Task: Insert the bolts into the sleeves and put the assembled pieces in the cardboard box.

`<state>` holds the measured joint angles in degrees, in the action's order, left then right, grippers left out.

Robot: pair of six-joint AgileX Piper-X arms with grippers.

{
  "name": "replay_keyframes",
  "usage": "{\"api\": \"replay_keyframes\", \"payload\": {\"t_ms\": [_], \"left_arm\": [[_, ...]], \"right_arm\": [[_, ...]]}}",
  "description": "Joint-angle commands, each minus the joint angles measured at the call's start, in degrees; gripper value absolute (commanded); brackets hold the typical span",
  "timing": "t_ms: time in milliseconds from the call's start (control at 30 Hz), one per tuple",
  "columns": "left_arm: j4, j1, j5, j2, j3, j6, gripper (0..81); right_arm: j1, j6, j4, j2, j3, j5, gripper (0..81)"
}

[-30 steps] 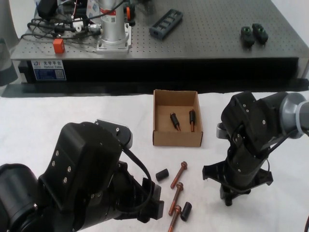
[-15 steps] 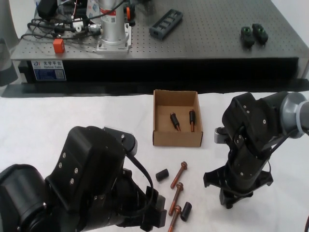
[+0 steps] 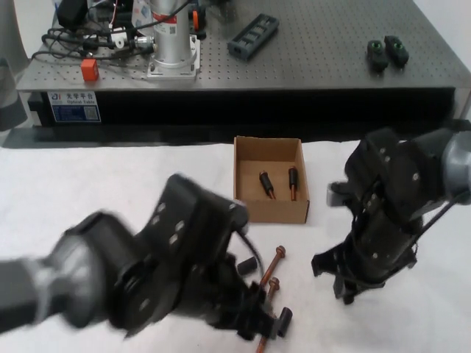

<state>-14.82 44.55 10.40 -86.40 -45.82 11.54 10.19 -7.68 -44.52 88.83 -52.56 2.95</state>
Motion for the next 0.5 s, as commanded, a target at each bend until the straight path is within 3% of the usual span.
{"api": "replay_keyframes", "payload": {"t_ms": [0,133,333,467], "left_arm": [[-4.14,0.1,0.48,-5.23,-6.2,-3.28,44.2],[-9.83,0.1,0.48,-12.75,-16.17,-6.25,42.2],[-19.18,-0.67,-1.21,-24.38,-33.06,-12.28,31.5],[-26.45,-1.92,-3.78,-31.4,-42.75,-13.86,30.0]], "right_arm": [[-0.25,0.91,-0.63,-2.14,-0.14,0.66,7.4],[-0.25,1.38,-4.84,-8.96,0.15,0.66,7.4],[-0.55,1.38,-5.37,-18.74,5.19,0.66,7.4],[-1.79,1.38,-5.37,-23.91,9.32,0.66,7.4]]}}
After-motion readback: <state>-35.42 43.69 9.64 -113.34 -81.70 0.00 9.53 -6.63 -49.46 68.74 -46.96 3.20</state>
